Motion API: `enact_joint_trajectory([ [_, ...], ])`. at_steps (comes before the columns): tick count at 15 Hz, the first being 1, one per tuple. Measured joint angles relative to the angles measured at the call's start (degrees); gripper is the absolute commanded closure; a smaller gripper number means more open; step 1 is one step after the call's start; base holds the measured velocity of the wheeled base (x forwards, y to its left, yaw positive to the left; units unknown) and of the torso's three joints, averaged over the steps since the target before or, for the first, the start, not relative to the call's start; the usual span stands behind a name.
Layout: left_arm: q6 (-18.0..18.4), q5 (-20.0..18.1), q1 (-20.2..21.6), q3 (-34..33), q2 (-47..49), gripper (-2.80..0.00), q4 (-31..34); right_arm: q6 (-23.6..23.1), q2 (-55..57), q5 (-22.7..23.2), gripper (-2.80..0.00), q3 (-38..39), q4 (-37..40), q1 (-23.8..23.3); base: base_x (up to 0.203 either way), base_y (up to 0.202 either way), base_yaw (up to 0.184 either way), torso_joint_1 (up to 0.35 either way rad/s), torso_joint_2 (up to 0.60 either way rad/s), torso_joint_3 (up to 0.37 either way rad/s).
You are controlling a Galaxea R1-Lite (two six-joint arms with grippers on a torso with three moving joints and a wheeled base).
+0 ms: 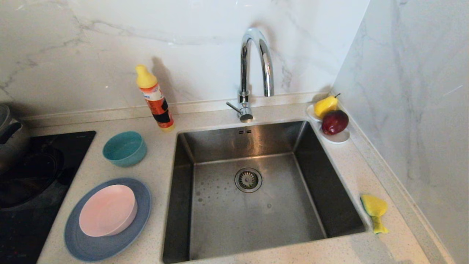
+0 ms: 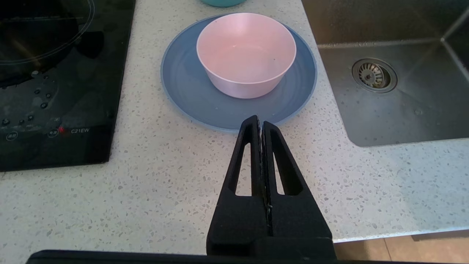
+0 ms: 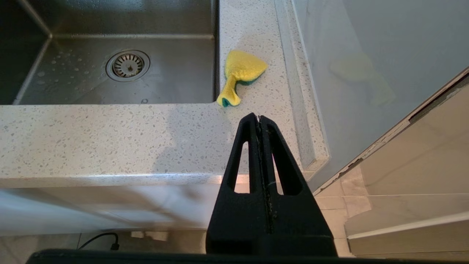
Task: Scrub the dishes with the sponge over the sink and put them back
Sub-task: Grab the dish soap
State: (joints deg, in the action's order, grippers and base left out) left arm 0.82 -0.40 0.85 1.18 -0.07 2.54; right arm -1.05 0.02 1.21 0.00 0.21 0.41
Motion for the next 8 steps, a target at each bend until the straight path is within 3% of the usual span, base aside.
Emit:
enact_joint_trajectory([
  [8, -0.2, 0.5, 0.0, 0.1, 0.0, 0.00, 0.0, 0.0, 0.0, 0.0, 0.00, 0.0, 0.0, 0.0, 0.000, 0.000, 0.000, 0.000, 0.00, 0.000],
])
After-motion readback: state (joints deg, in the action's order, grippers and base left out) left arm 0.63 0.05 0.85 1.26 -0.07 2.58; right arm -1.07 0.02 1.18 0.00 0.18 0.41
